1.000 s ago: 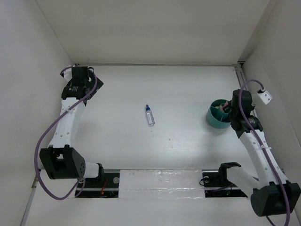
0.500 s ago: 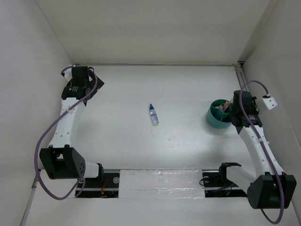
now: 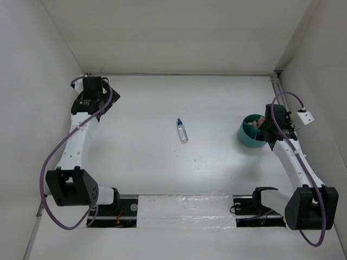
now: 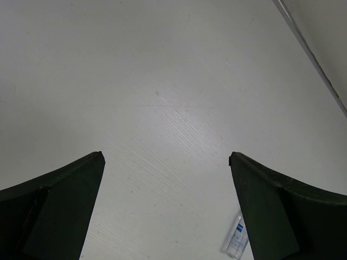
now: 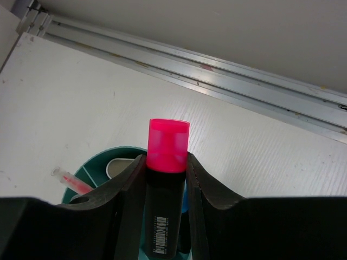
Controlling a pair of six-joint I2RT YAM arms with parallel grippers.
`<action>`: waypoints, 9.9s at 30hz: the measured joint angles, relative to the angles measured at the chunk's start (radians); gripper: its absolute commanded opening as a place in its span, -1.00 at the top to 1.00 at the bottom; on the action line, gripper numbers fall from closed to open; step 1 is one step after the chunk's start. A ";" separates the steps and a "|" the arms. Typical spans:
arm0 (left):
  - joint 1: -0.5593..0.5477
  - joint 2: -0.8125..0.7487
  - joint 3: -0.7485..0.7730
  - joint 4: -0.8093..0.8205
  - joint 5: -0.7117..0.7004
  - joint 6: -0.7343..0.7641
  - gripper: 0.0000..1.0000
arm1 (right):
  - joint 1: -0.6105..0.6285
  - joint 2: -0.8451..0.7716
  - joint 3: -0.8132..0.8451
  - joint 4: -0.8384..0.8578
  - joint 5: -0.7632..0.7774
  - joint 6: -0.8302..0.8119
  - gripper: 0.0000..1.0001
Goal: Sort the stationery into containers
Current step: Place the pen in the storage box, then pick up the stationery from the center of the board.
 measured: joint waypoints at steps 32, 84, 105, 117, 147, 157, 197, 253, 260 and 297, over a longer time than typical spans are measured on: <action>0.000 0.000 0.000 0.006 0.022 0.010 -1.00 | 0.026 0.093 -0.057 0.079 -0.003 0.012 0.82; 0.000 0.000 -0.015 0.017 0.045 0.018 -1.00 | 0.442 -0.056 0.112 0.147 -0.219 -0.264 -0.61; -0.119 0.029 -0.047 0.106 0.243 0.113 -1.00 | 0.470 0.328 0.524 -0.100 -0.625 -0.594 -0.76; -0.552 0.348 0.241 0.080 0.289 0.082 -1.00 | 0.487 -0.150 0.498 -0.149 -0.421 -0.535 -0.78; -0.466 0.312 0.299 0.080 -0.024 -0.213 -1.00 | 0.191 0.544 0.869 -0.317 -0.745 -0.738 -0.82; -0.224 -0.105 -0.093 -0.007 0.036 0.013 -1.00 | 0.135 0.851 1.104 -0.492 -0.777 -0.809 -0.76; -0.196 -0.272 -0.283 0.060 0.074 0.130 -1.00 | 0.203 1.091 1.124 -0.600 -0.634 -0.835 -0.61; -0.196 -0.281 -0.289 0.060 0.083 0.133 -1.00 | 0.223 1.220 1.158 -0.563 -0.661 -0.913 -0.11; -0.196 -0.281 -0.289 0.060 0.092 0.133 -1.00 | 0.222 1.232 1.179 -0.564 -0.664 -0.917 -0.17; -0.196 -0.281 -0.289 0.060 0.093 0.140 -1.00 | 0.215 1.131 1.102 -0.465 -0.787 -0.912 1.00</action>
